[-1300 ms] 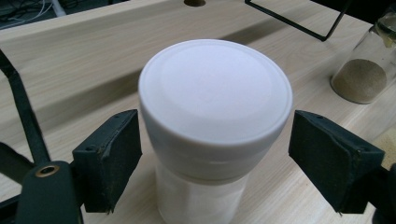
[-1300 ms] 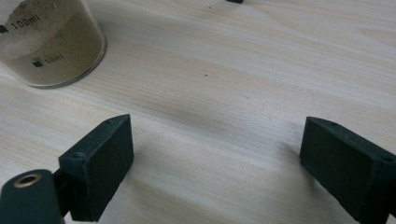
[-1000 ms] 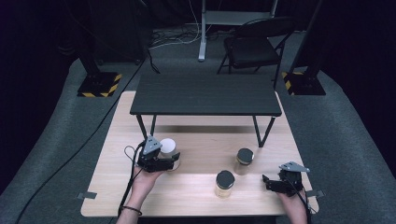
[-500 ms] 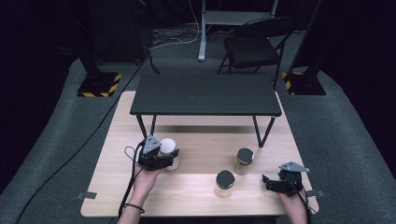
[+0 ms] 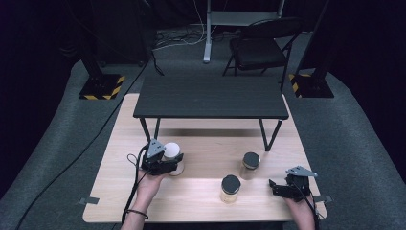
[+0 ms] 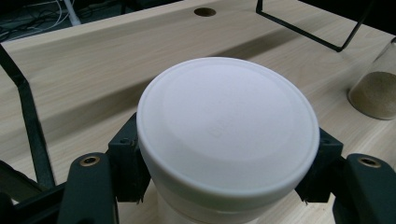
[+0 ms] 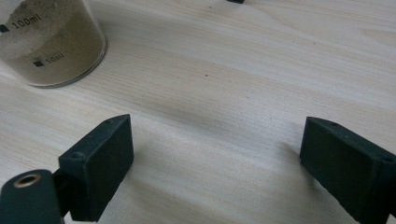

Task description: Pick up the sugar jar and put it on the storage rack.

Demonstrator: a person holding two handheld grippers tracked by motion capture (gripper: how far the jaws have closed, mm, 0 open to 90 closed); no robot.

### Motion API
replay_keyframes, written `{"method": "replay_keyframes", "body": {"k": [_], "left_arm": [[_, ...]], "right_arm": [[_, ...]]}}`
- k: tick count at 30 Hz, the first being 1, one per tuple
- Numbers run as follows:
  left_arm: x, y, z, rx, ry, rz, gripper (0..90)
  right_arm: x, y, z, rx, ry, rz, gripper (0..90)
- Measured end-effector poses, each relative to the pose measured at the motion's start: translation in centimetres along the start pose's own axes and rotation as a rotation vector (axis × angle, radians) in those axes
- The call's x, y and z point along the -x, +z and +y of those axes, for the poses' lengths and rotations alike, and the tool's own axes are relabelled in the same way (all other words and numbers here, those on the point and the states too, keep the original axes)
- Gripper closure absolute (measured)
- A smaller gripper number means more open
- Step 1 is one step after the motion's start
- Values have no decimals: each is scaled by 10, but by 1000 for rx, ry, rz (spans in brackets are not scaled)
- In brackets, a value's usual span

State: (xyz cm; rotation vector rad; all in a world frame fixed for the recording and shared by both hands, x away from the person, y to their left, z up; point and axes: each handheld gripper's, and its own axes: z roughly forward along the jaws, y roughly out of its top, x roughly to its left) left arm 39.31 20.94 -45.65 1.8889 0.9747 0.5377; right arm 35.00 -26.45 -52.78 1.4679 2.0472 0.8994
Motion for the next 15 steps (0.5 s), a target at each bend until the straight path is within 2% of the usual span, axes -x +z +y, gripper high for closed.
{"method": "replay_keyframes", "body": {"k": [15], "left_arm": [[-4,-15,6,9,-13,10,335]], "right_arm": [[0,0,0,0,-1,0,91]]}}
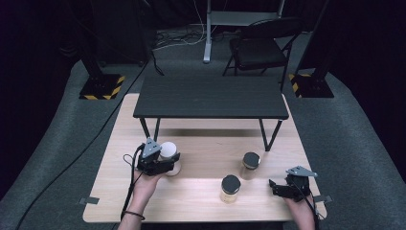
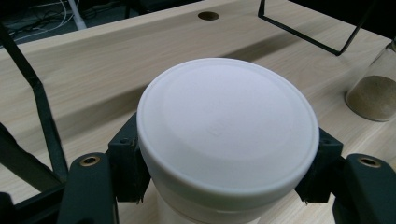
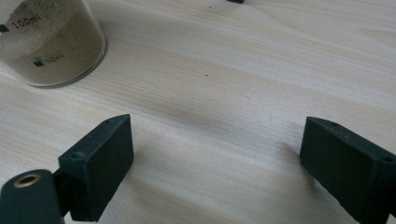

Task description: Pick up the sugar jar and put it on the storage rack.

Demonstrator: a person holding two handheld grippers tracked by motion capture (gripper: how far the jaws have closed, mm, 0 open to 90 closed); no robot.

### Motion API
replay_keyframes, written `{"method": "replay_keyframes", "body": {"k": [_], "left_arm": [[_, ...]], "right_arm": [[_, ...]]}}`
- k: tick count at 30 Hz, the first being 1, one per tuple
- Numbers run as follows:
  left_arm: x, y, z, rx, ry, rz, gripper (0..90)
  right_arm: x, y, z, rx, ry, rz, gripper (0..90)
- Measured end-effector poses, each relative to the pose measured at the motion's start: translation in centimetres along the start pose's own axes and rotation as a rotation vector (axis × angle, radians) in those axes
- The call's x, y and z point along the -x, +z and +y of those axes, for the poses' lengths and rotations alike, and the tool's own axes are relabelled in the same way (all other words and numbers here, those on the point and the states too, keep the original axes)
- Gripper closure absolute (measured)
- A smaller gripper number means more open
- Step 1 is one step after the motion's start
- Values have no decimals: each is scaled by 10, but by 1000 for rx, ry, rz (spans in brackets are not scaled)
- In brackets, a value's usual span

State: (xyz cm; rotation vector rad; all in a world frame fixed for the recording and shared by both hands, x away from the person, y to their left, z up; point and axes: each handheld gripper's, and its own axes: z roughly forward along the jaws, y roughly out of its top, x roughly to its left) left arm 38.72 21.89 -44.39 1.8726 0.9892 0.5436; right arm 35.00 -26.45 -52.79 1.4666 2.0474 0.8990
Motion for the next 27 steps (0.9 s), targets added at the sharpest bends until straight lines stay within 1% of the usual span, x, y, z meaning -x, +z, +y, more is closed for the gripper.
{"method": "replay_keyframes", "body": {"k": [7,8,13,23,24,27], "left_arm": [[-1,-8,8,14,3,-3,335],[-1,-9,9,15,-2,-2,335],[1,-12,14,10,7,-4,335],[6,-24,36,22,29,-6,335],[6,-24,36,22,29,-6,335],[7,-26,42,23,32,0,335]], "right_arm": [[0,0,0,0,1,0,91],[0,0,0,-1,1,0,91],[0,0,0,0,0,1,91],[0,0,0,0,1,1,90],[0,0,0,0,1,1,90],[0,0,0,0,1,1,91]]}}
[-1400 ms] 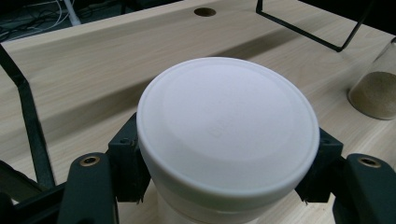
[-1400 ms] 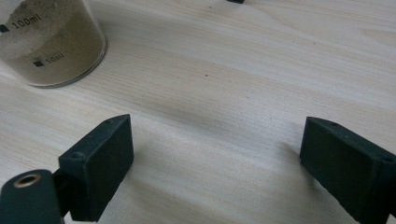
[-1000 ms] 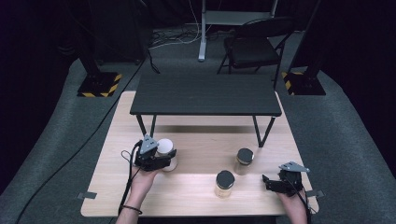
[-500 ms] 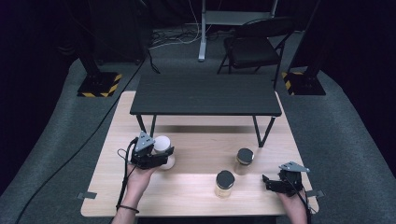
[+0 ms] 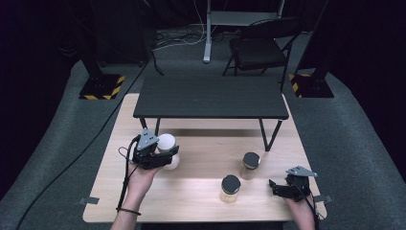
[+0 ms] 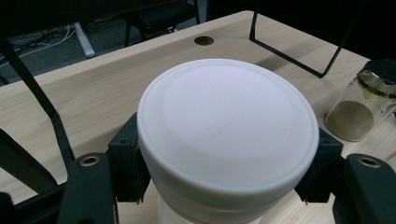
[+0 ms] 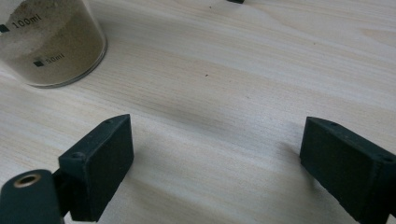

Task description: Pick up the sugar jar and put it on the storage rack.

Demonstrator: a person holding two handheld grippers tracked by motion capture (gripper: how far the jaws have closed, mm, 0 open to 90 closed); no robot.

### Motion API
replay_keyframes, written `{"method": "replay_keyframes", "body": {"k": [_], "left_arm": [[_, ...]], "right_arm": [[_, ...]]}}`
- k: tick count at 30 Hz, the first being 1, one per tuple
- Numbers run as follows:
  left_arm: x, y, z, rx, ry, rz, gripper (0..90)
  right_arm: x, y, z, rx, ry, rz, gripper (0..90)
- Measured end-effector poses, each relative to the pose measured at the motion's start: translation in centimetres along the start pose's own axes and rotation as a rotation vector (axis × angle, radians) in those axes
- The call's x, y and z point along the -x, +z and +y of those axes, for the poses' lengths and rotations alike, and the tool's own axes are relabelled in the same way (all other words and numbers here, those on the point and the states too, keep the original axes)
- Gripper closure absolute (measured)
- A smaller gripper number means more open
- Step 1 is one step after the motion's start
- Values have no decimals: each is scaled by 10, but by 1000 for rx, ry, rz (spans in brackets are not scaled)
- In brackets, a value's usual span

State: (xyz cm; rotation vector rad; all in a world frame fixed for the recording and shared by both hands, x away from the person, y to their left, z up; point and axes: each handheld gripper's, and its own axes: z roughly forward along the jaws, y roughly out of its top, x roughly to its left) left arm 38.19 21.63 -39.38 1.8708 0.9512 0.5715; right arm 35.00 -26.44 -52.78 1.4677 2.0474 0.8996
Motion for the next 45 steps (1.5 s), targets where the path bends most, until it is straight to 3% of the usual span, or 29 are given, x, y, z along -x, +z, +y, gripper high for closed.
{"method": "replay_keyframes", "body": {"k": [29,36,45], "left_arm": [[-10,-26,55,36,1,5,335],[-9,-29,70,32,26,3,335],[-13,-32,82,35,26,12,335]], "right_arm": [[0,0,0,0,2,1,91],[0,0,0,0,2,1,91],[0,0,0,0,2,1,91]]}}
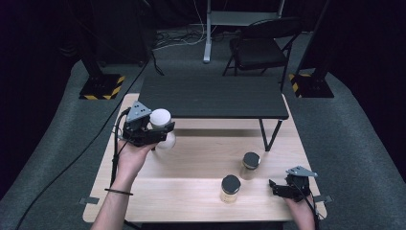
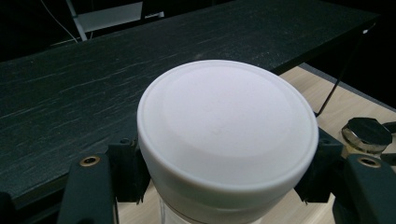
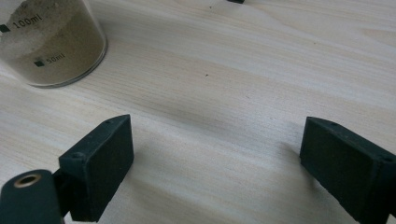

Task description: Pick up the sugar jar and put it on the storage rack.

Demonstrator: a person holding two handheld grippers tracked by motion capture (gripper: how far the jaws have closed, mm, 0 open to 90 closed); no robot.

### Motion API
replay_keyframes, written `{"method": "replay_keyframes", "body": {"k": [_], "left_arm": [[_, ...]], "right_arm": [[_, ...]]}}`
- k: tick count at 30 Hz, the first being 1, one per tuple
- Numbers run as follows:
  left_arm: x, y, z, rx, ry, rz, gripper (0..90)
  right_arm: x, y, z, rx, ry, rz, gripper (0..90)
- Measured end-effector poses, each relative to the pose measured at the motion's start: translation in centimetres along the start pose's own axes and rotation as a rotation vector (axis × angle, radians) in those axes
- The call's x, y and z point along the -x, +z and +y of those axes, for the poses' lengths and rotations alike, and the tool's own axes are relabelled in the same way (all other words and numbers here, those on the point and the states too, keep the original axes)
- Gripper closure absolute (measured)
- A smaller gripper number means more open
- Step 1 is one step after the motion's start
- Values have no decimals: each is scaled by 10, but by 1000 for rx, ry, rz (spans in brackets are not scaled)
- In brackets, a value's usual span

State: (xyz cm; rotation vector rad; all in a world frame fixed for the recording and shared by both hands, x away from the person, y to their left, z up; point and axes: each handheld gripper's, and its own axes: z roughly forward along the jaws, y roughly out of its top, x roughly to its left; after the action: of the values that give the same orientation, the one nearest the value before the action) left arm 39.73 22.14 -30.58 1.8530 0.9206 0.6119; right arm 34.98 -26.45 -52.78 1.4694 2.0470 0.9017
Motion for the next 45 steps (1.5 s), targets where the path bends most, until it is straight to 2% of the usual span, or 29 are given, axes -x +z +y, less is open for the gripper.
{"method": "replay_keyframes", "body": {"k": [8,21,33,45], "left_arm": [[-6,-1,13,0,-13,-4,335],[-9,-2,36,9,-1,-2,335],[-11,5,57,15,-9,-16,335],[-8,16,77,12,16,-9,335]], "right_arm": [[0,0,0,0,-1,-1,91],[0,0,0,0,-1,0,90],[0,0,0,0,0,0,90],[0,0,0,0,-2,1,90]]}}
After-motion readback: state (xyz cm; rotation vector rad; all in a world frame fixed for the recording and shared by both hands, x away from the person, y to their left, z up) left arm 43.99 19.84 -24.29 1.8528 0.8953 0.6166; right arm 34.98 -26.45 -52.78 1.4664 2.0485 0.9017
